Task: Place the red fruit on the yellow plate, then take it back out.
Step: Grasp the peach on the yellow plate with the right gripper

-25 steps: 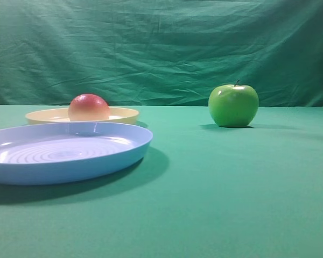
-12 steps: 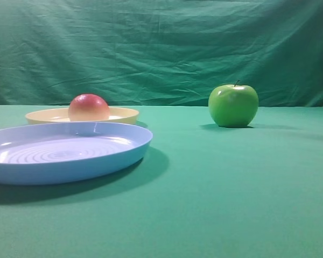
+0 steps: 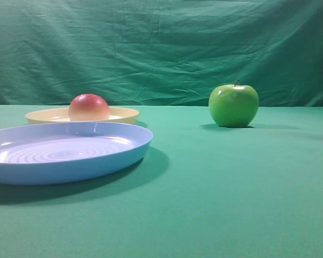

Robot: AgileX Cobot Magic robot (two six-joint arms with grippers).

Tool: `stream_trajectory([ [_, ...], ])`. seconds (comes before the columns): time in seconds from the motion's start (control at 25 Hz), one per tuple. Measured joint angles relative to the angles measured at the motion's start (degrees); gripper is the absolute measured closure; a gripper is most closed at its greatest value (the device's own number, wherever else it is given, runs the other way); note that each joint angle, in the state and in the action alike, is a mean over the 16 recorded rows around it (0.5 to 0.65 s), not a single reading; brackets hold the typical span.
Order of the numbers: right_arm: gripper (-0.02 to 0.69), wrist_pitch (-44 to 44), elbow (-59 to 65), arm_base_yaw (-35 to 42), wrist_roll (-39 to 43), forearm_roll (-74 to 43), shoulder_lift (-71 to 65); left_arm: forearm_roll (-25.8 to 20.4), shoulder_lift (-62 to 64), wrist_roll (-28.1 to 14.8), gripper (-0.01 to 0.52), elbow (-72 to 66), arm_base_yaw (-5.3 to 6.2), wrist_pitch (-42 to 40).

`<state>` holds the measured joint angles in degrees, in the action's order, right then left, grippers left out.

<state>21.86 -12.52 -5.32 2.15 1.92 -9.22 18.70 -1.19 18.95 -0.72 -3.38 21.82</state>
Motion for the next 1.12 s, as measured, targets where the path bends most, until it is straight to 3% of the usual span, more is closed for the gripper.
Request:
stream_trajectory([
  [0.6, 0.665, 17.33, -26.18, -0.01, -4.53, 3.1, -17.74, 0.0, 0.0, -0.04, 0.514, 0.0, 0.0, 0.0],
  [1.12, 0.665, 15.49, -32.53, -6.19, -12.75, 4.65, -29.45, 0.0, 0.0, -0.1, 0.514, 0.0, 0.0, 0.0],
])
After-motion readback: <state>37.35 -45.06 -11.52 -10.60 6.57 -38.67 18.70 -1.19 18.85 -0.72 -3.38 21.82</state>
